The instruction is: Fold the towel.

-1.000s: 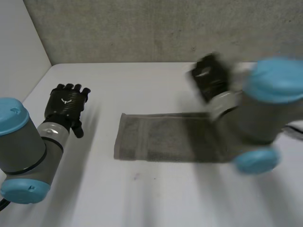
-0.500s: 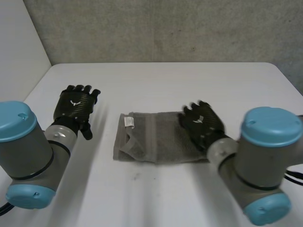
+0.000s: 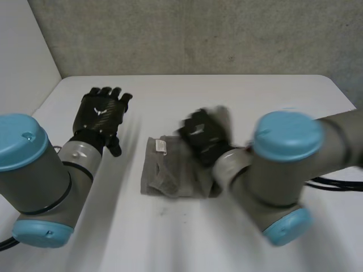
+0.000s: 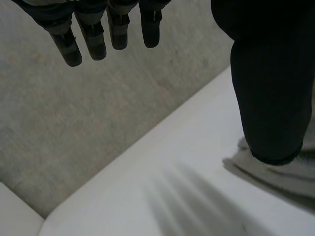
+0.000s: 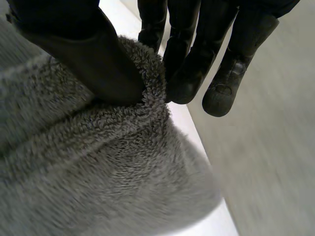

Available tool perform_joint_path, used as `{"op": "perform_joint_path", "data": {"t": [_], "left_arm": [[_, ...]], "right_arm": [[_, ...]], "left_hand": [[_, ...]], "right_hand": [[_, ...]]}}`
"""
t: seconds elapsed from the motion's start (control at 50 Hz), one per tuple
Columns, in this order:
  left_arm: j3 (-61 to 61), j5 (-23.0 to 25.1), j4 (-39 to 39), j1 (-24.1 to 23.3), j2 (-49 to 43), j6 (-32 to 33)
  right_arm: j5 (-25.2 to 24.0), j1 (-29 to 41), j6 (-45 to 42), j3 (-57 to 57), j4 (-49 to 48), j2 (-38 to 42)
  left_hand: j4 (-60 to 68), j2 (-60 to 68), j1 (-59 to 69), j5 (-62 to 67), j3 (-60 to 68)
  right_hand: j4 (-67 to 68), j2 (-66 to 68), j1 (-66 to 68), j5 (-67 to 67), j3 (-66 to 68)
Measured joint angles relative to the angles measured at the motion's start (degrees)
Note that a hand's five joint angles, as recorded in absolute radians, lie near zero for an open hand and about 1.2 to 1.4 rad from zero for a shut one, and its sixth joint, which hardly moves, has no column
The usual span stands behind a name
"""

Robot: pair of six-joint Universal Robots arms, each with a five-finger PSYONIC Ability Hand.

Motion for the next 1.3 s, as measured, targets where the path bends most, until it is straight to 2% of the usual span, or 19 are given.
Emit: {"op": "perform_joint_path", "data": {"t": [0.1,0.16,0.18,0.2,0.26,0.32,0.46,0.54,0.6,0.82,0.92,1.0,1.12,1.18,1.3], "left_arm": [[2.4,0.0,-0.1,-0.8,0.7,-2.2],[3.6,0.0,-0.2,-1.1,1.1,-4.4],[4.1,0.0,-0.2,-1.2,1.2,-5.5],[4.3,0.0,-0.3,-1.2,1.3,-6.1],[6.0,0.1,-0.5,-1.3,1.4,-10.1],[7.1,0.2,-1.0,-1.5,0.7,-12.9],[9.1,0.3,-3.2,-3.1,-3.5,-16.6],[9.5,0.3,-5.3,-4.3,-7.0,-17.6],[9.5,0.4,-6.8,-5.5,-9.6,-17.9],[9.1,-0.1,-9.3,-8.5,-17.6,-17.1],[9.8,-0.4,-10.3,-8.5,-17.7,-16.1],[11.3,-0.5,-11.4,-8.3,-14.9,-15.3],[15.1,-0.5,-14.0,-7.9,-7.6,-15.1],[18.7,-1.1,-17.3,-7.6,-3.3,-15.3],[26.2,-3.9,-26.1,-7.2,1.9,-16.7]], "right_arm": [[-4.4,7.1,-8.7,-3.3,1.2,5.2],[-5.1,8.8,-11.8,-3.8,1.2,7.0],[-5.0,9.2,-12.4,-3.8,0.9,7.5],[-4.9,9.3,-12.4,-3.8,0.7,7.5],[-2.6,9.0,-8.2,-2.6,-1.4,6.3],[0.3,6.8,0.1,-0.7,-3.1,3.1],[4.0,-1.5,21.6,4.2,-4.1,-4.5],[3.3,-5.8,30.0,5.2,-2.3,-5.5],[1.9,-7.7,33.1,4.7,-0.4,-4.1],[-0.5,-8.4,33.6,-2.1,4.5,8.1],[-0.3,-8.0,33.0,-3.8,6.3,9.7],[-0.2,-7.9,33.1,-3.5,7.2,6.6],[0.7,-9.2,33.3,-2.3,7.7,-4.3],[3.9,-11.5,33.2,-2.3,8.4,-11.5],[12.3,-15.2,32.8,-4.5,12.8,-20.1]], "left_hand": [[0.0,0.0,0.0,0.0,0.0],[0.0,0.0,0.0,0.0,0.0],[0.0,0.0,0.0,0.0,0.0],[0.0,0.0,0.0,0.0,0.0],[0.0,0.0,0.0,0.0,0.0],[0.0,0.0,0.0,0.0,0.0],[0.0,0.0,0.0,0.0,0.0],[0.0,0.0,0.0,0.0,0.0],[0.0,0.0,0.0,0.0,0.0],[0.0,0.0,0.0,0.0,0.0],[0.0,0.0,0.0,0.0,0.0],[0.0,0.0,0.0,0.0,0.0],[0.0,0.0,0.0,0.0,0.0],[0.0,0.0,0.0,0.0,0.0],[0.0,0.0,0.0,0.0,0.0]], "right_hand": [[0.0,0.0,0.0,0.0,0.0],[-0.5,0.0,0.0,-0.2,-0.4],[-4.2,-4.3,-4.2,-3.7,-4.9],[-9.4,-8.6,-8.3,-8.9,-9.1],[-42.5,-43.7,-42.9,-43.4,-42.4],[-60.4,-57.7,-57.5,-61.2,-60.8],[-61.8,-58.6,-59.9,-62.0,-62.8],[-61.8,-58.6,-59.9,-62.0,-62.8],[-61.8,-58.6,-59.9,-62.0,-62.8],[-61.8,-58.6,-59.9,-62.0,-62.8],[-61.8,-58.6,-59.9,-62.0,-62.8],[-61.8,-58.6,-59.9,-62.0,-62.8],[-61.8,-58.6,-59.9,-62.0,-62.8],[-61.8,-58.6,-59.9,-62.0,-62.8],[-61.8,-58.6,-59.9,-62.0,-62.8]]}}
